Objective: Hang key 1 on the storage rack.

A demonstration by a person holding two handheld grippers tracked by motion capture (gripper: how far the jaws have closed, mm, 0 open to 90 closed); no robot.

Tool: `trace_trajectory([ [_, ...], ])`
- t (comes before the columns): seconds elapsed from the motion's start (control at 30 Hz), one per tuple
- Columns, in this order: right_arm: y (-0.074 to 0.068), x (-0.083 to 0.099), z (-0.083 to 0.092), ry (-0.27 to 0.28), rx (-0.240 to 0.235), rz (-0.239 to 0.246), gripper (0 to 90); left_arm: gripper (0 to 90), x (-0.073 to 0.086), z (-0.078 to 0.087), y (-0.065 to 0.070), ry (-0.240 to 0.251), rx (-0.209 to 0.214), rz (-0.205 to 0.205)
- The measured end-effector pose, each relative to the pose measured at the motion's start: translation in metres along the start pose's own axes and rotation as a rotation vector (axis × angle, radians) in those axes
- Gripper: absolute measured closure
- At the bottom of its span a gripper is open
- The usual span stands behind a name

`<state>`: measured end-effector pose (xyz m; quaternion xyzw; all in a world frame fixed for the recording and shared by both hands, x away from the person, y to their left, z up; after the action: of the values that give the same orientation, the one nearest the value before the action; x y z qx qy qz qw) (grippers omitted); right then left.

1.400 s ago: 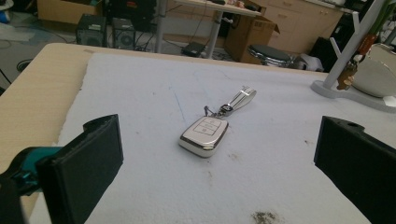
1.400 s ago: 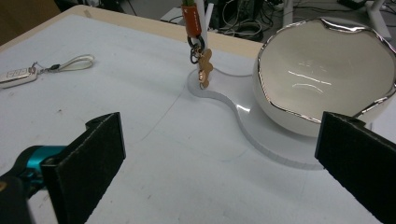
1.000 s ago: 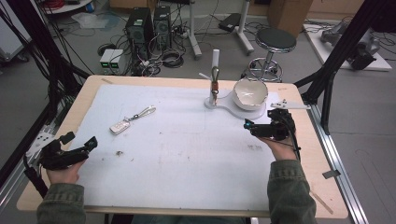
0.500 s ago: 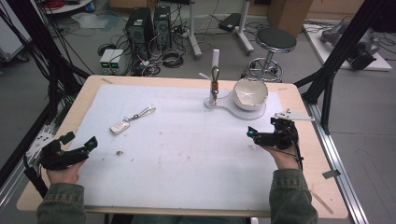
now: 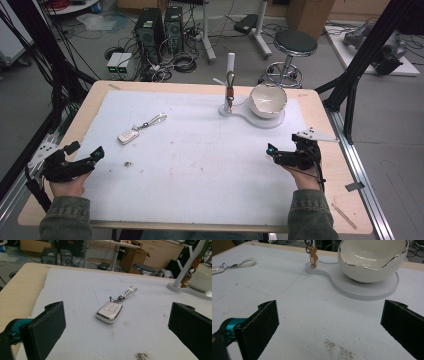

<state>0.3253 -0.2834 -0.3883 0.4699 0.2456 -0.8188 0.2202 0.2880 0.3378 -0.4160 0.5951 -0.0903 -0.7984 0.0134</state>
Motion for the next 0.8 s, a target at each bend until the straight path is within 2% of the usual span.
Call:
trace_trajectory([
  [0.37,0.001,0.021,0.004,0.037,0.000,-0.022,0.6,1.7,0.000,0.000,0.000,-0.002,0.001,0.001],
  [0.8,-0.004,0.036,0.007,0.065,0.012,0.000,0.6,1.7,0.001,-0.001,0.001,-0.016,0.004,-0.004],
])
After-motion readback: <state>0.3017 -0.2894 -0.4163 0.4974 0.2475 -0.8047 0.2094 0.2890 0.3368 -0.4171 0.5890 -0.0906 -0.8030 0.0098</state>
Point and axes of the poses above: each handheld gripper's, and its own axes: z roughly backward along the jaws, x roughly out of its underside, y roughly to its right, the point moved 2 cm from there along -z, roughly forward along the jaws, and after that the axes turned 13 degrees about -x, right-handed, at the moved point
